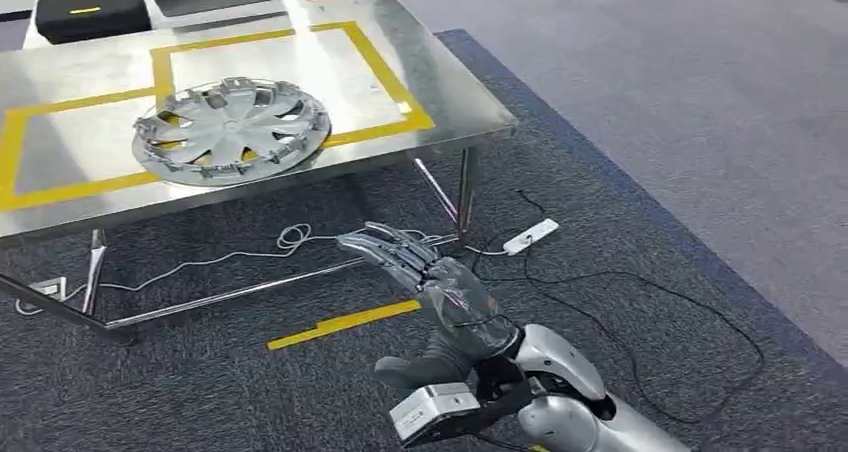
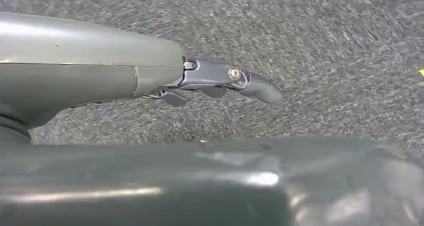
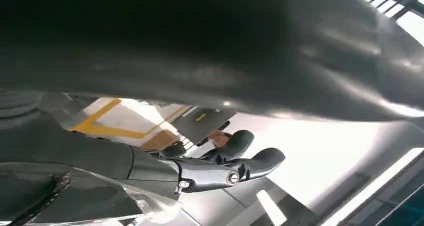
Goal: Take the parts from the cabinet and place them on the table.
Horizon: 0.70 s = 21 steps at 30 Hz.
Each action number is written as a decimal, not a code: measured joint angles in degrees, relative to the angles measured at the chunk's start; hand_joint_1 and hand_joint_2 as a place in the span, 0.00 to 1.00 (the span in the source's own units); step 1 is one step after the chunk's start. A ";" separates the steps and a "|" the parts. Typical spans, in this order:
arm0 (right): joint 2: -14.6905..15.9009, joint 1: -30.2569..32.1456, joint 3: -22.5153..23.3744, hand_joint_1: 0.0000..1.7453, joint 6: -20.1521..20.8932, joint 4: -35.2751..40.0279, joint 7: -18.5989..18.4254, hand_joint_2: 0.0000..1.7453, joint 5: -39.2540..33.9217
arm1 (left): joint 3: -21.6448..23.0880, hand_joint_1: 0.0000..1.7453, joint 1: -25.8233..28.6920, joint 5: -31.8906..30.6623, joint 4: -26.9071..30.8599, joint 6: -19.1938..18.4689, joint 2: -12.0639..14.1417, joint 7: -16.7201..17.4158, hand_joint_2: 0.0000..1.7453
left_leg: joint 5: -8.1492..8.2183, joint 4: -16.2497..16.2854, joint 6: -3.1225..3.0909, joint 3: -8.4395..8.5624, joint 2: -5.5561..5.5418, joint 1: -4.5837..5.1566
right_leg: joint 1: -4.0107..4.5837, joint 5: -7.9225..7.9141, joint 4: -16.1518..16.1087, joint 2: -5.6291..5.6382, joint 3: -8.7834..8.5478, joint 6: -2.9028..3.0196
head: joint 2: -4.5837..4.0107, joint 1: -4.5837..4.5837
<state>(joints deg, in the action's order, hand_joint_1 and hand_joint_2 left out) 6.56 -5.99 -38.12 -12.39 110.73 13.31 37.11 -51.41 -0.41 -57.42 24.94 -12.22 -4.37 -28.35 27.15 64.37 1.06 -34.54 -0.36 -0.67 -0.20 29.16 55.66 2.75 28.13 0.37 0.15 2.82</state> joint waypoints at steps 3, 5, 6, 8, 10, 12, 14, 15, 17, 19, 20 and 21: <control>0.00 -0.05 -0.02 0.00 0.26 0.00 0.02 0.00 -0.07 | 0.00 0.00 0.14 -0.02 -0.09 0.00 0.09 -0.24 0.00 | -0.24 -5.63 -0.59 3.05 -3.57 -0.29 | -0.10 -0.13 0.74 1.66 1.16 -0.96 | 0.00 0.00; 0.00 -0.01 -0.02 0.00 0.33 0.00 0.00 0.00 -0.15 | -0.02 0.00 -0.01 -0.04 -0.13 0.04 0.22 -0.24 0.00 | 0.42 -6.28 -1.26 2.89 -2.22 -0.03 | -0.32 -0.63 0.76 2.75 2.04 -1.75 | 0.00 0.07; 0.00 0.04 -0.02 0.00 0.44 0.00 0.00 0.00 -0.24 | -0.02 0.00 -0.09 -0.09 -0.15 0.04 0.07 -0.30 0.00 | 0.07 -6.87 -1.78 2.79 -1.49 -0.48 | -0.15 -0.45 0.87 2.85 2.64 -2.13 | 0.00 0.11; 0.00 -0.05 -0.07 0.00 0.42 0.00 0.07 0.00 -0.28 | -0.02 0.00 -0.21 -0.15 -0.20 0.07 0.09 -0.39 0.00 | -0.21 -7.13 -2.40 2.69 -0.31 -0.44 | -0.10 2.31 4.50 -1.03 4.71 -2.46 | 0.00 0.61; 0.00 0.12 -0.07 0.00 0.42 -0.07 0.07 0.00 -0.39 | -0.02 0.00 0.00 -0.26 -0.44 0.09 0.11 -0.39 0.00 | -0.29 -7.13 -2.61 2.44 1.20 -0.24 | -0.23 6.50 14.19 -2.13 9.37 -2.82 | 0.00 0.66; 0.00 0.53 -0.07 0.00 0.42 -0.17 0.09 0.00 -0.46 | -0.04 0.00 0.10 -0.31 -0.59 0.26 0.13 -0.39 0.00 | -0.34 -7.08 -2.67 2.22 2.63 -0.06 | -0.30 7.36 19.33 -2.29 11.91 -3.00 | 0.00 0.70; 0.00 0.97 -0.07 0.00 0.42 -0.15 0.28 0.00 -0.46 | -0.04 0.00 0.05 -0.61 -0.81 0.37 0.07 -0.46 0.00 | -0.35 -7.05 -2.66 2.29 3.83 0.01 | -0.31 3.44 13.91 -2.68 8.97 -2.86 | 0.00 0.68; 0.00 1.06 -0.07 0.00 0.39 -0.15 0.44 0.00 -0.44 | -0.04 0.00 0.05 -0.63 -0.92 0.44 0.00 -0.54 0.00 | -0.34 -7.03 -2.64 2.41 4.44 0.02 | -0.28 0.80 8.28 -3.52 5.93 -2.62 | 0.00 0.68; 0.00 1.04 -0.07 0.00 0.37 -0.13 0.74 0.00 -0.31 | -0.11 0.00 0.17 -0.66 -1.07 0.79 -0.09 -0.61 0.00 | -0.17 -6.78 -2.19 2.49 5.43 0.59 | 0.67 -0.10 0.91 -9.10 2.26 -2.13 | 0.00 0.72; 0.02 1.38 -0.07 0.00 0.31 -0.13 1.14 0.00 -0.11 | -0.37 0.00 0.40 -0.66 -1.31 1.29 -0.11 -0.72 0.00 | -0.32 -6.71 -1.66 2.44 6.60 0.66 | 0.59 -0.57 1.07 -7.41 2.39 -1.45 | 0.00 0.59; 0.02 1.79 -0.07 0.00 0.22 -0.13 1.35 0.00 -0.09 | -0.44 0.00 0.50 -0.63 -1.46 1.33 -0.11 -0.72 0.00 | -0.44 -6.78 -1.39 2.52 7.37 0.60 | 0.72 -0.69 1.16 -6.60 2.98 -1.23 | 0.00 0.61; 0.02 2.16 -0.09 0.00 0.02 -0.13 1.72 0.00 -0.04 | -0.52 0.00 0.49 -0.63 -1.57 1.44 -0.07 -0.74 0.00 | -0.31 -6.82 -1.05 2.69 8.06 0.58 | 0.59 -0.95 0.91 -5.85 3.25 -0.82 | 0.00 0.66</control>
<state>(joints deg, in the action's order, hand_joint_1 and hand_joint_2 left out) 6.58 -3.83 -38.21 -12.37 110.60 15.03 37.07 -51.93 0.08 -58.05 23.37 -10.78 -4.44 -29.09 26.84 57.56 0.00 -31.85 7.70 -0.09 0.39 28.21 56.57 -3.10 31.38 -0.45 0.15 3.48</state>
